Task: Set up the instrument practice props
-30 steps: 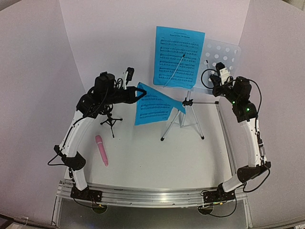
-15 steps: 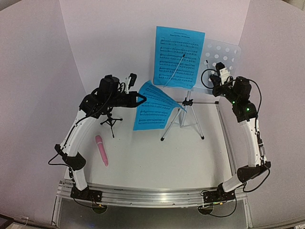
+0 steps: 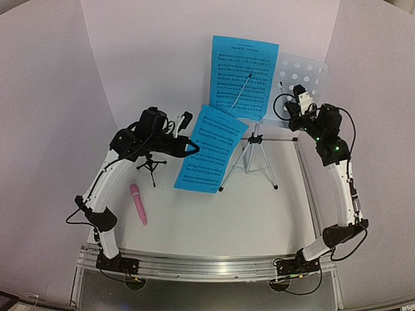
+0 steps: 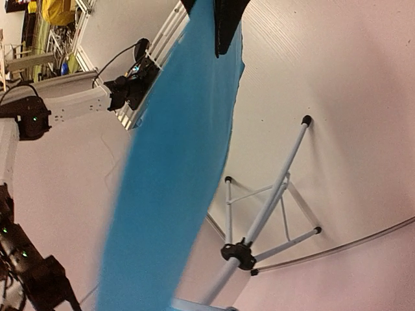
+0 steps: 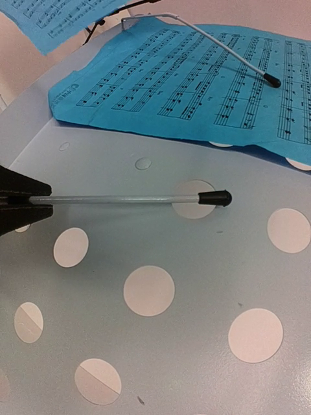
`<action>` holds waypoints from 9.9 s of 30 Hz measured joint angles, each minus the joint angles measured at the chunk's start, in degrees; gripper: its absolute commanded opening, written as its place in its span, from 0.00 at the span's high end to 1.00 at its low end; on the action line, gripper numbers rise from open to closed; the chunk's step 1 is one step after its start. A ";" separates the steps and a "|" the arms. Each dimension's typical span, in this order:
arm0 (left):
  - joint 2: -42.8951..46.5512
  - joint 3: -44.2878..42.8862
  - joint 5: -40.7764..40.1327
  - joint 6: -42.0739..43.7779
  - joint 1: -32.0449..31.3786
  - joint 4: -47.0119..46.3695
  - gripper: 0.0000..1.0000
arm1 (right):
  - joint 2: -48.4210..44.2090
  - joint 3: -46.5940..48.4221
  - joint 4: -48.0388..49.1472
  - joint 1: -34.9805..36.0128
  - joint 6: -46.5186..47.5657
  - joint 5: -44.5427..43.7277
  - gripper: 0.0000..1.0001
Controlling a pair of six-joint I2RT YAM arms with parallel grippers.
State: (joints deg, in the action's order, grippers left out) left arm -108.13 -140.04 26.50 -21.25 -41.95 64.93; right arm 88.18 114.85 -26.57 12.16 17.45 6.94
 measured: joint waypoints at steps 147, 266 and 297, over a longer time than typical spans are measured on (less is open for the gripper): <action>-31.02 -14.30 2.03 45.26 -3.88 -86.03 1.00 | -0.50 -1.20 2.25 0.01 -5.77 12.20 0.49; -10.71 8.72 0.23 37.75 0.92 -83.46 0.15 | 11.98 15.58 20.49 0.62 -13.61 5.84 1.00; -19.42 -4.38 -2.16 18.25 6.29 -63.92 0.40 | 14.35 16.02 23.69 0.61 -16.22 12.25 1.00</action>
State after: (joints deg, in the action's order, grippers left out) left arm -127.55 -144.42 24.35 -2.99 -35.66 1.01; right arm 102.53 130.87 -2.88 12.78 1.24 19.19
